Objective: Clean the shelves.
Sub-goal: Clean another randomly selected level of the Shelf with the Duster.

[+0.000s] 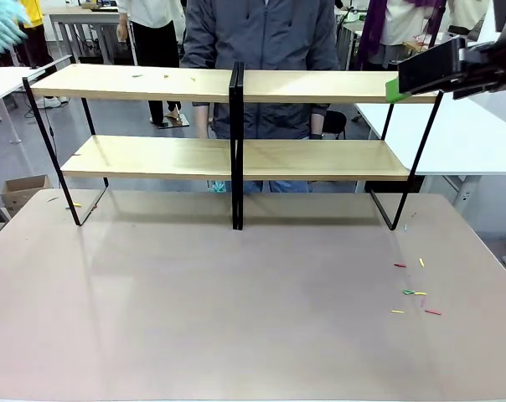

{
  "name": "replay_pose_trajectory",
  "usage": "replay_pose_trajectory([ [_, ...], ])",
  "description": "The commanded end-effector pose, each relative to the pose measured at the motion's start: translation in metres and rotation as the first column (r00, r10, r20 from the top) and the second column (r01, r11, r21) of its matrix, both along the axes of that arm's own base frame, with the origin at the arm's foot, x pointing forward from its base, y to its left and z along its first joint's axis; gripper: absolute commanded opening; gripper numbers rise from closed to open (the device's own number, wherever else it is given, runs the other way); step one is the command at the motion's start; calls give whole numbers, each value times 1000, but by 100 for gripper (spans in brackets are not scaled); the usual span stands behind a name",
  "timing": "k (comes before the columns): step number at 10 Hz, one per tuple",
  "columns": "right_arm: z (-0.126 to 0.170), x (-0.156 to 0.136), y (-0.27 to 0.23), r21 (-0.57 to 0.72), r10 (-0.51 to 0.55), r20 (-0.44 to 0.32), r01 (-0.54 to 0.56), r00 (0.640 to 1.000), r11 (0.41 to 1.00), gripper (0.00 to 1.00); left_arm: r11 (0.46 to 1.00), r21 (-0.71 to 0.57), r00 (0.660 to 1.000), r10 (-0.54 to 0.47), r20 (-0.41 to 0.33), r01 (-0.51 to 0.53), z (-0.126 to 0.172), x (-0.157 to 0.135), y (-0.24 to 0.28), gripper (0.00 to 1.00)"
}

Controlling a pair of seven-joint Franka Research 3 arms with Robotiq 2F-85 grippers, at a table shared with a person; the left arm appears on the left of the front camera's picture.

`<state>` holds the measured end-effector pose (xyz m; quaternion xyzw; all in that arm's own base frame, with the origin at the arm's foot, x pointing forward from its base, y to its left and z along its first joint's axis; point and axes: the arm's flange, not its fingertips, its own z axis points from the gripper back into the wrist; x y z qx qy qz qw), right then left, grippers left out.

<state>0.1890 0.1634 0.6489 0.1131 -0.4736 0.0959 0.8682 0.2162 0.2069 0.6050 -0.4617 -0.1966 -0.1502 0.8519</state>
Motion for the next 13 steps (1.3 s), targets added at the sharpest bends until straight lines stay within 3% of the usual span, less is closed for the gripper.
replay_pose_trajectory([
  [1, 0, 0, 0, 4, -2, -2, 3, 1000, 1000, 100, 946, 264, 982, -173, -76, 187, -28, 12, -76, 13],
  [3, 0, 0, 0, 4, -2, -2, 3, 1000, 1000, 100, 913, 348, 975, -176, -134, 213, -47, 26, -114, 13],
  [4, 0, 0, 0, 4, -2, -2, 3, 1000, 1000, 100, 911, 385, 986, -102, -134, 147, -57, 36, -126, 13],
  [6, 0, 0, 0, 4, -2, -2, 3, 1000, 1000, 100, 932, 361, 998, -9, -61, 30, -69, 58, -151, 13],
  [7, 0, 0, 0, 4, -2, -2, 3, 1000, 1000, 100, 929, 359, 995, 96, 10, -93, -71, 74, -164, 13],
  [9, 0, 0, 0, 4, -2, -2, 3, 1000, 1000, 100, 904, 395, 984, 176, 5, -164, -74, 94, -177, 13],
  [13, 0, 0, 0, 4, -2, -2, 3, 1000, 1000, 100, 826, 503, 947, 319, -46, -253, -76, 85, -179, 13],
])
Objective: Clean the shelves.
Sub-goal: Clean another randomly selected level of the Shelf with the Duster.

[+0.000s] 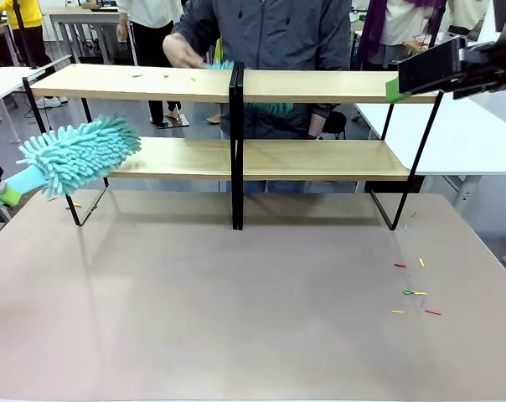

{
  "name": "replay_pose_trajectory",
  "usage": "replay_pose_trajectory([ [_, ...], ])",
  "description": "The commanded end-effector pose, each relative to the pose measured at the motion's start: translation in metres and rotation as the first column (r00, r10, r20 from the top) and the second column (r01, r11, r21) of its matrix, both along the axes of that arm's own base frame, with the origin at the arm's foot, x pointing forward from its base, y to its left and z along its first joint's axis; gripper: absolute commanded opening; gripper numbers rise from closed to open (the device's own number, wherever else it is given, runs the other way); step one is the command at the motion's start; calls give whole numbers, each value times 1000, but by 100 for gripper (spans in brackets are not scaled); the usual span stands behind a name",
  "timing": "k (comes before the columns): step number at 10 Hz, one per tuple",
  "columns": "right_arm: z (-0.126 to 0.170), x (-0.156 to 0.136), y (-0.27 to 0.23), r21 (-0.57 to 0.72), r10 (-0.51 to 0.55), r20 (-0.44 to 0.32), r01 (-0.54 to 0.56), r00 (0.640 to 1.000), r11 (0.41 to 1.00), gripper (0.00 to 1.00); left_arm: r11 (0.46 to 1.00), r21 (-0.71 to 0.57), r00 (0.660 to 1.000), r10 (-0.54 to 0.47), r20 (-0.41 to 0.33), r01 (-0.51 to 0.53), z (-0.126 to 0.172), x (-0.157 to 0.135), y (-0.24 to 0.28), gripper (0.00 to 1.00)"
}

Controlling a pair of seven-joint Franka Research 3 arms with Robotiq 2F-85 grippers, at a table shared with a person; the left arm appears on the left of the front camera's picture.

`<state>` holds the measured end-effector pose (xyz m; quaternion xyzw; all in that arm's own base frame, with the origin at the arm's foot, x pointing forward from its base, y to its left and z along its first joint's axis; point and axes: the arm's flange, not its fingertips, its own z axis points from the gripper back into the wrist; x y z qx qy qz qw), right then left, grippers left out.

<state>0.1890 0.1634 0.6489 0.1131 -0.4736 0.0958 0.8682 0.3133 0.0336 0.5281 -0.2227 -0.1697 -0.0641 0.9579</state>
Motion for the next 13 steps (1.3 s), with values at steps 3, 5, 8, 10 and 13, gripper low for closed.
replay_pose_trajectory([
  [3, 0, 0, 0, 4, -2, -2, 2, 1000, 1000, 100, 952, 148, 963, 270, 13, -269, -5, -15, -25, 13],
  [5, 0, 0, 0, 4, -2, -2, 2, 1000, 1000, 100, 918, 226, 944, 329, 29, -327, -8, -18, -30, 13],
  [8, 0, 0, 0, 4, -2, -2, 2, 1000, 1000, 100, 918, 265, 951, 308, -12, -294, -9, -16, -37, 13],
  [10, 0, 0, 0, 4, -2, -2, 2, 1000, 1000, 100, 921, 254, 952, 307, -1, -296, -9, -14, -37, 13],
  [13, 0, 0, 0, 4, -2, -2, 2, 1000, 1000, 100, 911, 271, 948, 317, 21, -310, -11, -11, -47, 13],
])
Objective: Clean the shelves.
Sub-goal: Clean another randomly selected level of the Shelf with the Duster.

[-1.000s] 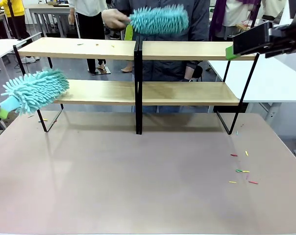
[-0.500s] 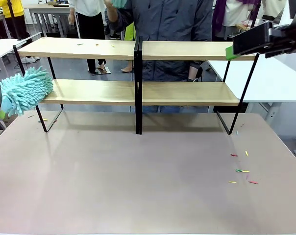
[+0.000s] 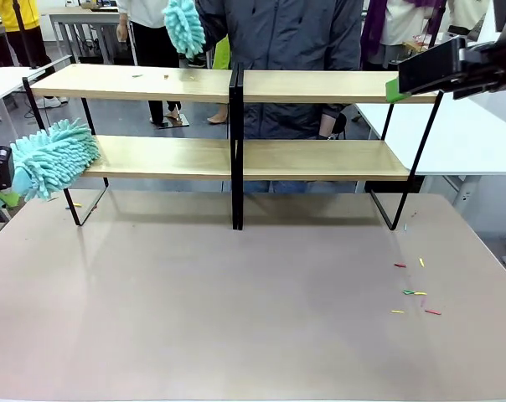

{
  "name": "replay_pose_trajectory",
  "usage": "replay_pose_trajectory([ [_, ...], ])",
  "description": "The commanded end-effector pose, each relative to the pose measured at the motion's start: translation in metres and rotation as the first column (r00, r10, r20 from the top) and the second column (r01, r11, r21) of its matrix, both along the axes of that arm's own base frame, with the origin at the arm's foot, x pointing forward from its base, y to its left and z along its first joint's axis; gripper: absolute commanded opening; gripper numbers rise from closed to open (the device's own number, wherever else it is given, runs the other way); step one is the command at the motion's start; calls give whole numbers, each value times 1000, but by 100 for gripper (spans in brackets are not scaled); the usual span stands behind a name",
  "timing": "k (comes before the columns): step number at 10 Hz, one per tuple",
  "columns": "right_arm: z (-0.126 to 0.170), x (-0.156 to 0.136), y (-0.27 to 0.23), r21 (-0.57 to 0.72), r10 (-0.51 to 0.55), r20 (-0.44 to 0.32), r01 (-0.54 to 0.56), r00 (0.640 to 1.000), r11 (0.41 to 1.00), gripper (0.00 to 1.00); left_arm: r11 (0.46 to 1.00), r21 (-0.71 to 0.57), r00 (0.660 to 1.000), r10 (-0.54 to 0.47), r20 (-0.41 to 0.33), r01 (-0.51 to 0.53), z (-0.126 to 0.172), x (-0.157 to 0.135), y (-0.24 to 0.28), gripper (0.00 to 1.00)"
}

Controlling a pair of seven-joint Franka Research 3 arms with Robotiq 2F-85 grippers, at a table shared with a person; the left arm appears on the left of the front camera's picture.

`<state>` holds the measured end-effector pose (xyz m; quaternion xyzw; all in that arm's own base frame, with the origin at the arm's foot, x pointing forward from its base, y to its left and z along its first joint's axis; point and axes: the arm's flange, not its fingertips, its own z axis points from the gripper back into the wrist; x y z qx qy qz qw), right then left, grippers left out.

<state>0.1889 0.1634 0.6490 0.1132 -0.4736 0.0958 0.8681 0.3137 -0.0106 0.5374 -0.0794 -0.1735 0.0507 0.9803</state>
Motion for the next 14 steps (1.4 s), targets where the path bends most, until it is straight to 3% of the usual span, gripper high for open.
replay_pose_trajectory([
  [1, 0, 0, 0, 4, -2, -2, 2, 1000, 1000, 100, 999, 29, 999, 41, -12, -41, -22, -11, -10, 13],
  [2, 0, 0, 0, 4, -2, -2, 2, 1000, 1000, 100, 1000, 0, 1000, 0, 0, 0, 0, 0, 0, 13],
  [7, 0, 0, 0, 4, -2, -2, 2, 1000, 1000, 100, 1000, -1, 1000, 7, -6, -7, -1, 1, -1, 13],
  [8, 0, 0, 0, 4, -2, -2, 2, 1000, 1000, 100, 999, -10, 998, -51, -34, 51, 4, -8, 3, 13],
  [9, 0, 0, 0, 4, -2, -2, 2, 1000, 1000, 100, 982, -34, 980, -187, -65, 185, 17, -29, 18, 13],
  [10, 0, 0, 0, 4, -2, -2, 2, 1000, 1000, 100, 950, -39, 945, -311, -103, 309, 26, -46, 35, 13],
  [12, 0, 0, 0, 4, -2, -2, 2, 1000, 1000, 100, 854, 5, 837, -510, -200, 521, 33, -87, 78, 13],
  [13, 0, 0, 0, 4, -2, -2, 2, 1000, 1000, 100, 797, 25, 773, -578, -262, 604, 31, -103, 96, 13],
  [14, 0, 0, 0, 4, -2, -2, 2, 1000, 1000, 100, 709, 27, 685, -671, -283, 705, 26, -121, 119, 13],
])
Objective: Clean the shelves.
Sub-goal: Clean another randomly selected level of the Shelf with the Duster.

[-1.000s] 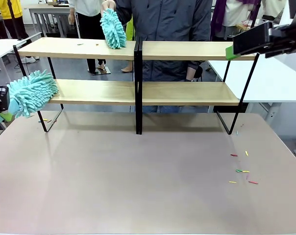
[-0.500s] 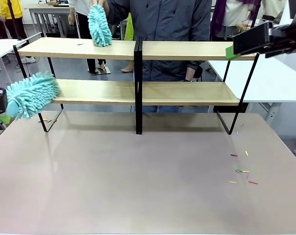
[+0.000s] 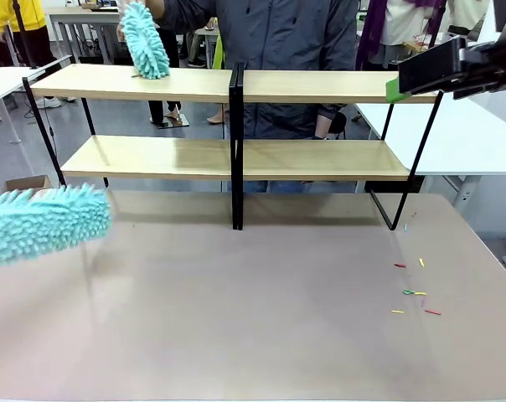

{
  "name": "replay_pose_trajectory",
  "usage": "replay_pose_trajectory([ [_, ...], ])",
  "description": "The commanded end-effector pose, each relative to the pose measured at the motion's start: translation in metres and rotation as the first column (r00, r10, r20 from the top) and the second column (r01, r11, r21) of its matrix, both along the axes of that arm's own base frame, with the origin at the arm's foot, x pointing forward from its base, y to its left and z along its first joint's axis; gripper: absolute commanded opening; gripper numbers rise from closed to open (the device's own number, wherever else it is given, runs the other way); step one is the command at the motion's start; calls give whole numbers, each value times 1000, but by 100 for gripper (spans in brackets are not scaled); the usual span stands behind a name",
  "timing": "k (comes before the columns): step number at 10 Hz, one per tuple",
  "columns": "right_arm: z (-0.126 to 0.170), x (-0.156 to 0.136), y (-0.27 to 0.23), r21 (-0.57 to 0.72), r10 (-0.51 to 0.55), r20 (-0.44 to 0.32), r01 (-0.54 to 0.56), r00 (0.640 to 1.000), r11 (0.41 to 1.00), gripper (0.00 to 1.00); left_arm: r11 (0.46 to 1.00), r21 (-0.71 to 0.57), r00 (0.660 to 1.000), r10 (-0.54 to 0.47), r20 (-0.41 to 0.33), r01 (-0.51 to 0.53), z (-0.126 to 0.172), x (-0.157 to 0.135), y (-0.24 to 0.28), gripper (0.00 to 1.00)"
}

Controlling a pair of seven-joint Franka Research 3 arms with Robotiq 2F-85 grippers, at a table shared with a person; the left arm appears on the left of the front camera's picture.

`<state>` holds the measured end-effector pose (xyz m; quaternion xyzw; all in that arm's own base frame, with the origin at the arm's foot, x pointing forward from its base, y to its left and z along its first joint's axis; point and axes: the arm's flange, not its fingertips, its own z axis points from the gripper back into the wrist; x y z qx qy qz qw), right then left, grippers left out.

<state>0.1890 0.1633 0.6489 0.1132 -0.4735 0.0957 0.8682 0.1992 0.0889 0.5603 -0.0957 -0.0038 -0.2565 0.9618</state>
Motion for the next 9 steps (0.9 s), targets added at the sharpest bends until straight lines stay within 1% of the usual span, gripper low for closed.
replay_pose_trajectory([
  [1, 0, 0, 0, 4, -2, -2, 2, 1000, 1000, 100, 966, -38, 965, -254, 62, 256, 6, -21, 42, 13],
  [2, 0, 0, 0, 4, -2, -2, 2, 1000, 1000, 100, 935, -167, 948, -293, 127, 311, 12, -33, 62, 13],
  [3, 0, 0, 0, 4, -2, -2, 2, 1000, 1000, 100, 911, -274, 949, -271, 161, 307, 17, -40, 84, 13],
  [4, 0, 0, 0, 4, -2, -2, 2, 1000, 1000, 100, 900, -376, 971, -168, 170, 222, 23, -45, 120, 13],
  [5, 0, 0, 0, 4, -2, -2, 2, 1000, 1000, 100, 895, -430, 983, -49, 175, 121, 26, -52, 157, 13],
  [6, 0, 0, 0, 4, -2, -2, 2, 1000, 1000, 100, 882, -468, 986, 21, 164, 59, 25, -59, 186, 13],
  [7, 0, 0, 0, 4, -2, -2, 2, 1000, 1000, 100, 884, -467, 989, 50, 141, 22, 19, -63, 208, 13],
  [8, 0, 0, 0, 4, -2, -2, 2, 1000, 1000, 100, 897, -438, 995, 83, 56, -51, 10, -55, 216, 13],
  [9, 0, 0, 0, 4, -2, -2, 2, 1000, 1000, 100, 889, -450, 995, 98, -2, -89, 4, -48, 222, 13],
])
